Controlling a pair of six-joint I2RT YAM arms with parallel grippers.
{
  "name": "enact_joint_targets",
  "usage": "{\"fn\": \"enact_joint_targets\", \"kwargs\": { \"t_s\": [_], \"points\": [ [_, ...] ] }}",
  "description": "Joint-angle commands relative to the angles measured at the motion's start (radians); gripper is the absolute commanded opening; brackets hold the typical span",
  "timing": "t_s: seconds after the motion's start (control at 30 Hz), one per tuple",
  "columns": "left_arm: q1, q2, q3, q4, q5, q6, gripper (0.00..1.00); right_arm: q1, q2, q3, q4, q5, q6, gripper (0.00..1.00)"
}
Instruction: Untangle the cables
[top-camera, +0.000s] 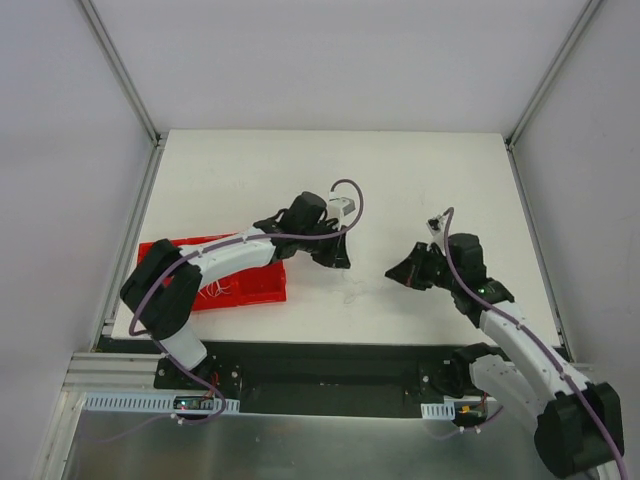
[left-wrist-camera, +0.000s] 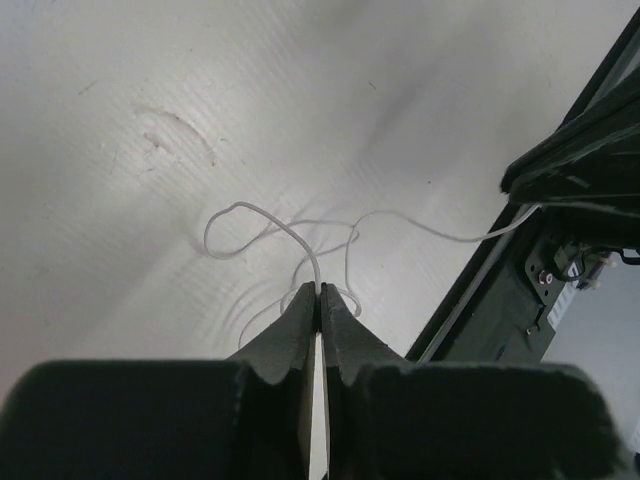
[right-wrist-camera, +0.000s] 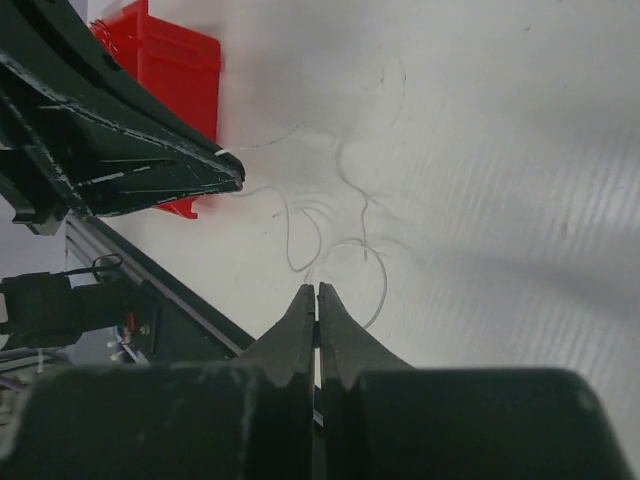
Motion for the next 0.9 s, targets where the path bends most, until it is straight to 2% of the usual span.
{"fn": "enact_joint_targets", "kwargs": {
  "t_s": [0.0,0.1,0.27,0.3,0.33,0.43,0.63,0.87],
  "points": [
    [-0.009,0.075,0.08,0.023,0.074,-0.048,0.04,0.002,0.132,-0.009,0.291,-0.147,0.157,0.0],
    [-0.008,0.106,0.091,0.023,0.083,-0.05,0.16,0.001,0.207,-0.008,0.31,-0.116,0.153,0.0],
    [-0.023,0.075,0.052,0.023,0.024,0.018,0.45,0.001,0.315,0.008,0.316,-0.089,0.125,0.0],
    [-0.028,0.077,0.051,0.02,0.025,0.024,0.62,0.001,0.332,0.014,0.316,-0.098,0.125,0.0],
    [-0.035,0.077,0.051,0.011,0.018,0.032,0.72,-0.001,0.341,0.017,0.318,-0.1,0.124,0.0],
    [-0.06,0.066,0.046,-0.024,-0.053,0.065,0.9,-0.002,0.343,0.015,0.318,-0.092,0.122,0.0],
    [-0.103,0.119,0.071,-0.063,-0.165,0.171,0.91,-0.008,0.333,0.011,0.31,-0.087,0.125,0.0],
    [-0.132,0.196,0.129,-0.071,-0.237,0.372,0.89,-0.018,0.333,0.008,0.299,-0.086,0.111,0.0]
  ]
}}
